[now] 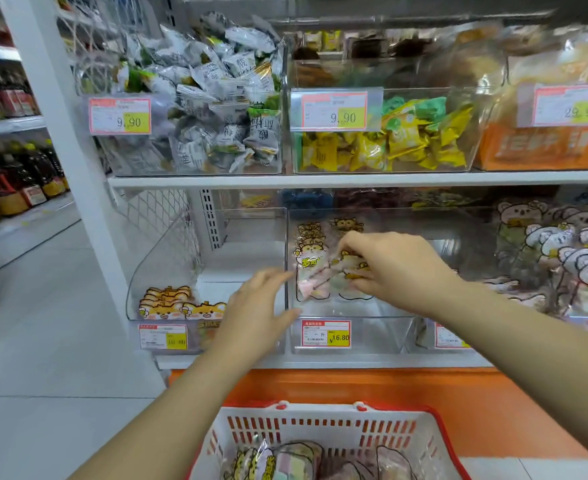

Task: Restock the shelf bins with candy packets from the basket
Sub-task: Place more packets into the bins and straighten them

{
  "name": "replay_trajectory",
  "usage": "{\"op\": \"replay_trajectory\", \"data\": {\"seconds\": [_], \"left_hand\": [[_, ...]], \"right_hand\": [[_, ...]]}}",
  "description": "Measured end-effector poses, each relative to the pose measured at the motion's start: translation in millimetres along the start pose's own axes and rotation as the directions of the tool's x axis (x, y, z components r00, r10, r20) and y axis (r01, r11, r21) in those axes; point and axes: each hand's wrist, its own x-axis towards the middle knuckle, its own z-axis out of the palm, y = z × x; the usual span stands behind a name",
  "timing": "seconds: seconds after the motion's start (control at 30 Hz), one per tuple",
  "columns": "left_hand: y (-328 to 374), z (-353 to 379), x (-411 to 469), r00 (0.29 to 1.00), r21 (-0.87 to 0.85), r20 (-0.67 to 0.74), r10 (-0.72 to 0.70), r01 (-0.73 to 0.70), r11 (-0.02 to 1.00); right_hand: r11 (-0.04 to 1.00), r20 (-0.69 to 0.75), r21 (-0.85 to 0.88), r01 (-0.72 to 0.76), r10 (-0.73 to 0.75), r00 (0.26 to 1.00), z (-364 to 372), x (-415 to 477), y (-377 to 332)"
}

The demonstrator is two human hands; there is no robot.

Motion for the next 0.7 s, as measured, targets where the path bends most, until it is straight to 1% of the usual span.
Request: {"op": "replay_trajectory", "data": {"seconds": [0.1, 0.17, 0.27, 0.37, 0.47, 0.6, 0.7], "left_hand": [[-13.4, 13.5, -7.2, 0.995, 0.111, 0.092, 0.028, -0.039, 0.993], [-20.7, 21.9, -13.4, 0.99, 0.184, 0.127, 0.061, -0.084, 0.979], [-29.2, 32.8, -18.8, 0.987, 0.273, 0.107, 0.12, -0.145, 0.951], [-35.1, 42.3, -18.8, 0.987, 0.247, 0.052, 0.153, -0.162, 0.955], [-39.0, 50.6, -19.5, 0.985, 0.231, -0.002, 0.175, -0.17, 0.958], [-41.1, 54.4, -20.4, 0.98, 0.199, -0.048, 0.193, -0.18, 0.963], [-40.7, 57.1, -22.1, 0.974, 0.199, -0.091, 0.207, -0.186, 0.962]], "right_hand": [[0.998, 0.142, -0.061, -0.007, 0.015, 0.99, 35.2, 18.4, 4.9], [0.998, 0.232, -0.057, -0.021, 0.034, 0.972, 53.4, 34.4, 4.4], [1.0, 0.296, -0.014, -0.019, 0.022, 0.955, 80.2, 60.7, 0.6], [0.999, 0.32, 0.039, 0.0, -0.012, 0.947, 99.6, 84.6, 1.1], [1.0, 0.298, 0.022, 0.001, -0.008, 0.955, 111.3, 100.1, 7.8], [0.981, 0.188, -0.177, 0.083, -0.049, 0.981, 119.3, 101.8, 13.6], [0.966, 0.135, -0.249, 0.068, -0.035, 0.99, 121.4, 91.9, 14.5]]}}
